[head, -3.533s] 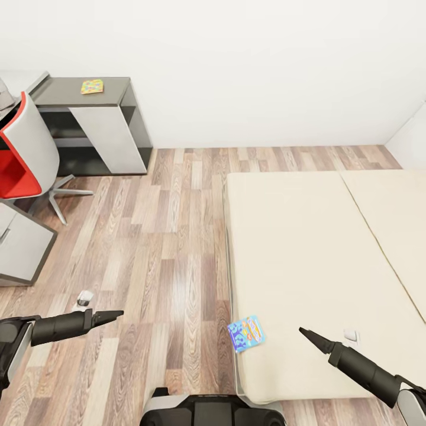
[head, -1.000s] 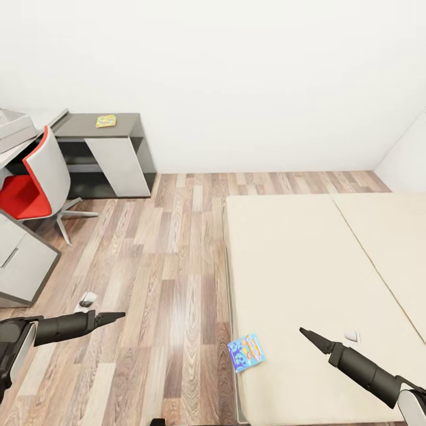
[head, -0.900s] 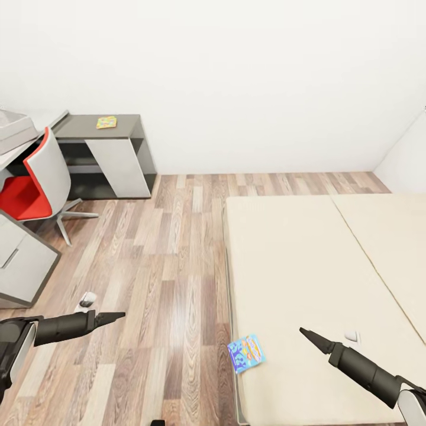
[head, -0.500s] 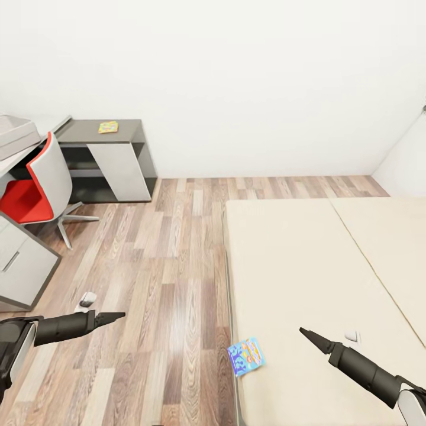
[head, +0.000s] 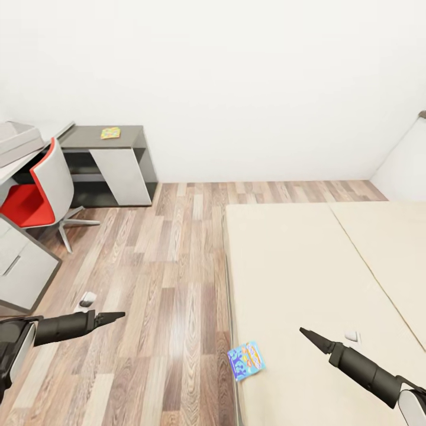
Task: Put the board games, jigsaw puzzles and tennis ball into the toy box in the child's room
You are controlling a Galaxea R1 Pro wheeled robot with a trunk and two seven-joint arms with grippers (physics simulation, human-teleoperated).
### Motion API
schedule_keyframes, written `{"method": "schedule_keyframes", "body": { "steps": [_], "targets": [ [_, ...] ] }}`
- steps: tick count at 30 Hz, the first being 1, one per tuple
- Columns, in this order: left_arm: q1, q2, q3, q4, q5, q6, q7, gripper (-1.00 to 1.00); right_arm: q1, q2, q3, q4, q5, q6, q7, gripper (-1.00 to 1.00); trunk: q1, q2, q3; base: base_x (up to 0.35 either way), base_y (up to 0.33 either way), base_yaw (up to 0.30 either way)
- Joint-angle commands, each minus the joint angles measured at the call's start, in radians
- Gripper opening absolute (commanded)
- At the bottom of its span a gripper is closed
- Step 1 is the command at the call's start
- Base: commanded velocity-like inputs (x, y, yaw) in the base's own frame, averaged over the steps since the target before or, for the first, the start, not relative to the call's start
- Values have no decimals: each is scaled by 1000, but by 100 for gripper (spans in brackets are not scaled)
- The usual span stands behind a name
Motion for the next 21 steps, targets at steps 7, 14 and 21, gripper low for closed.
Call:
{"method": "schedule_keyframes", "body": {
  "steps": [7,14,21],
  "targets": [
    [-1,2,2,0,1,10,-3,100,0,0,-1,-1,-5,7,-2,100,1,-2,10,0,0,0],
    [-1,3,2,0,1,10,-3,100,0,0,-2,0,-6,8,-1,100,1,-2,22,0,0,0],
    [-1,1,0,0,1,10,-3,100,0,0,-2,0,-6,8,-3,100,1,-2,34,0,0,0]
  ]
}}
